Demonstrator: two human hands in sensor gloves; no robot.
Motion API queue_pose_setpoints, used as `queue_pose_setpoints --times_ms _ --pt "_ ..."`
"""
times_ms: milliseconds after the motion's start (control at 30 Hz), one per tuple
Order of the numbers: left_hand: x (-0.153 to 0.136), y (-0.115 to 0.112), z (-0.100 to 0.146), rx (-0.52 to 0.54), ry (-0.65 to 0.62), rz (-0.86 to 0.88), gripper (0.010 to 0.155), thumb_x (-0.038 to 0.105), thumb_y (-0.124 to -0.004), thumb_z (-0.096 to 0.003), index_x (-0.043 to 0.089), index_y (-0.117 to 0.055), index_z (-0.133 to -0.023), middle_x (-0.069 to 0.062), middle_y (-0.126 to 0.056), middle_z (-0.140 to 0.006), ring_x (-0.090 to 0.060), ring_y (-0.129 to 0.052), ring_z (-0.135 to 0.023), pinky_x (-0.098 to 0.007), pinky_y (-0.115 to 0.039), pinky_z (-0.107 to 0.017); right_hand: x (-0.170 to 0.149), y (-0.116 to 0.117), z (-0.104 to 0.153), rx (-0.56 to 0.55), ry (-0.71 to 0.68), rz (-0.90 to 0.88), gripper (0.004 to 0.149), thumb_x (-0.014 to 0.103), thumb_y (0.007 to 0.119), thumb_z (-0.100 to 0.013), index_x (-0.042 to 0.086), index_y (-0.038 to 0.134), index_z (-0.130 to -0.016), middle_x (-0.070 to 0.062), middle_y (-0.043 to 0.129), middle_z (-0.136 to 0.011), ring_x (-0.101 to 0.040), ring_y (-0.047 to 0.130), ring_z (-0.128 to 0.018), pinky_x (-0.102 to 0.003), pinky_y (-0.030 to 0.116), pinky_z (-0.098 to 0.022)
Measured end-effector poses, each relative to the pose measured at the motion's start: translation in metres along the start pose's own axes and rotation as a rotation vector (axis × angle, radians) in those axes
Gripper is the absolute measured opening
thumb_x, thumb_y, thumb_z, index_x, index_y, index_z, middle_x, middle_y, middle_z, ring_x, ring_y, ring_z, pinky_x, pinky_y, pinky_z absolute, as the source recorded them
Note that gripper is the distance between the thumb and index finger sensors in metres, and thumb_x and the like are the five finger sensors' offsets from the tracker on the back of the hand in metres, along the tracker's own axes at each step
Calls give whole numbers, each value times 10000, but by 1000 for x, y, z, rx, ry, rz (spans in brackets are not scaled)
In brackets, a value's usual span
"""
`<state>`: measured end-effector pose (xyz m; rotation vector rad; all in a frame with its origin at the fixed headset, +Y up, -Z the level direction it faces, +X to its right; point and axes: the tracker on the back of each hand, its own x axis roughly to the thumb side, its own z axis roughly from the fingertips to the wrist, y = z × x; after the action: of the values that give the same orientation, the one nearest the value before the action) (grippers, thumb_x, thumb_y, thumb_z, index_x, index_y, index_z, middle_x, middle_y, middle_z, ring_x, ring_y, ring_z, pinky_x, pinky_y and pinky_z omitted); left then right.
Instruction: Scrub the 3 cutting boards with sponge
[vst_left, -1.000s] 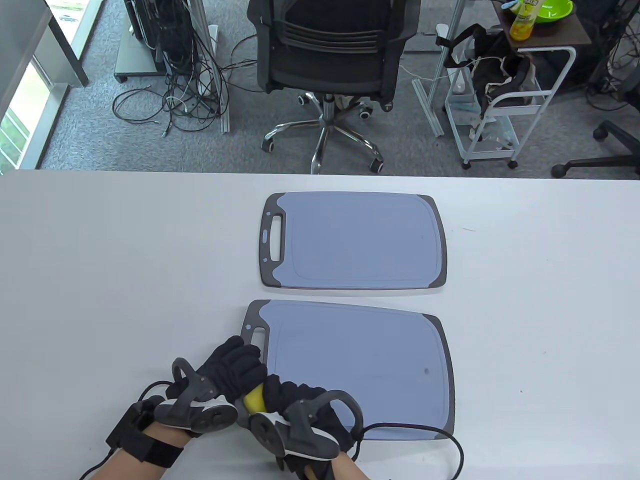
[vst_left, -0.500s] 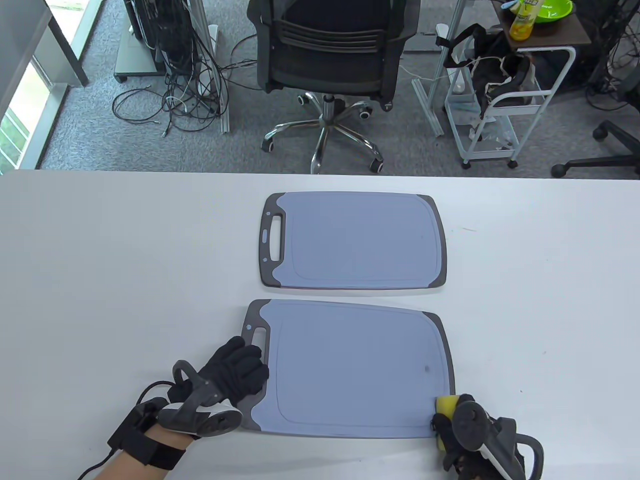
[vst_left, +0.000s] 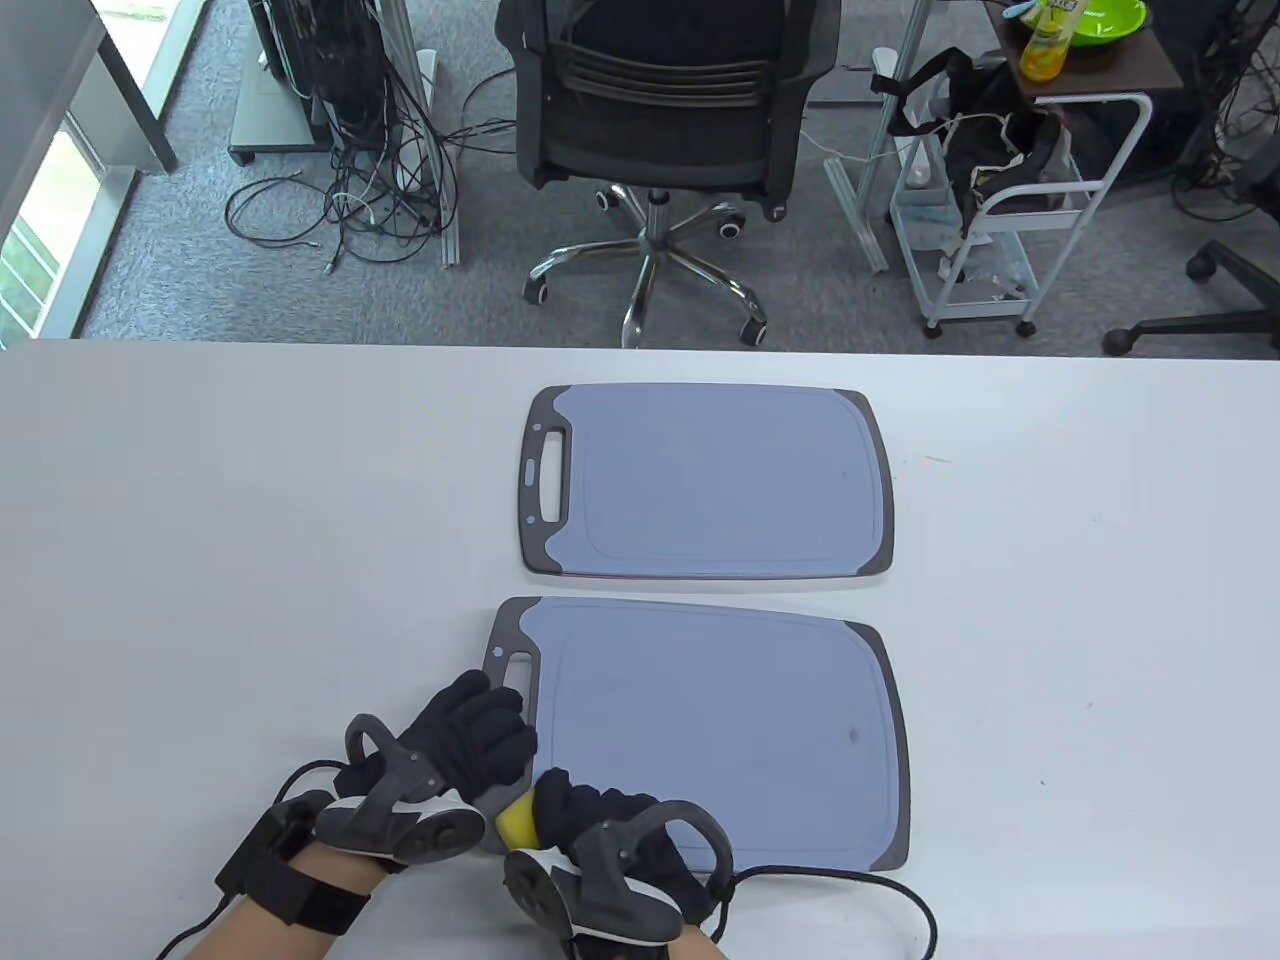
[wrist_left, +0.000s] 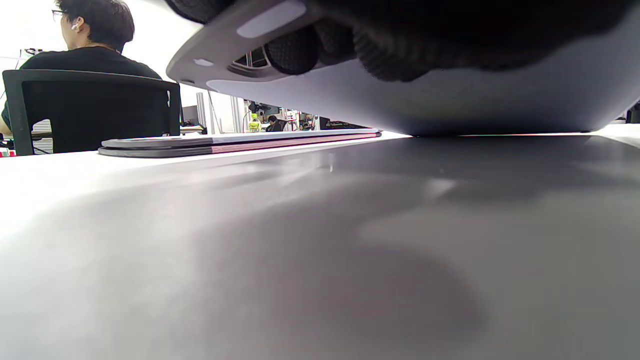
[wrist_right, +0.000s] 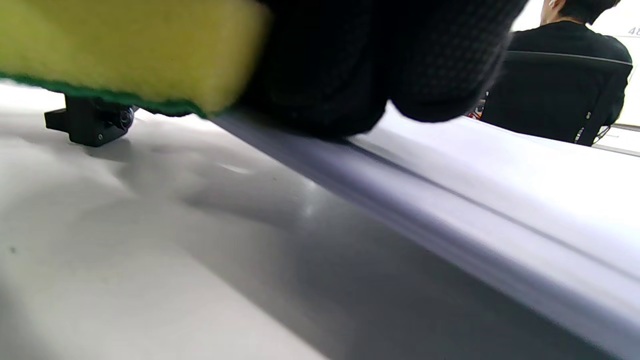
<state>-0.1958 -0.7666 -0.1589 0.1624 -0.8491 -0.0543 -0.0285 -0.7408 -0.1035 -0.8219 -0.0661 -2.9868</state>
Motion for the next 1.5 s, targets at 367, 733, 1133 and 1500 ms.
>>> queue_pose_setpoints --times_ms 367,733,1133,1500 --pt "2 1 0 -37 -27 -46 526 570 -775 -582 328 -515 -970 117 -691 -972 -176 -694 -1063 -552 -560 -807 -205 43 117 196 544 -74 789 622 704 -443 98 607 -1025 -68 855 -714 -206 925 -500 -446 806 -448" --pt "17 25 9 289 -140 -408 534 614 -703 -487 316 -640 -926 109 -839 -885 -191 -924 -928 -509 -808 -704 -288 49 153 83 742 -86 777 602 750 -447 93 643 -1025 -92 860 -756 -250 920 -549 -475 783 -484" --pt "-15 92 20 477 -73 -482 467 567 -779 -462 335 -743 -866 113 -895 -851 -213 -969 -891 -522 -863 -660 -300 46 160 -17 741 -246 779 603 751 -456 91 640 -1034 -96 858 -769 -255 917 -563 -479 779 -491" --pt "-94 80 -132 399 -40 -492 461 549 -788 -467 330 -735 -870 100 -875 -863 -228 -938 -911 -547 -833 -681 -302 42 165 -68 744 -290 779 604 747 -458 91 640 -1034 -96 857 -773 -257 916 -568 -480 779 -494"
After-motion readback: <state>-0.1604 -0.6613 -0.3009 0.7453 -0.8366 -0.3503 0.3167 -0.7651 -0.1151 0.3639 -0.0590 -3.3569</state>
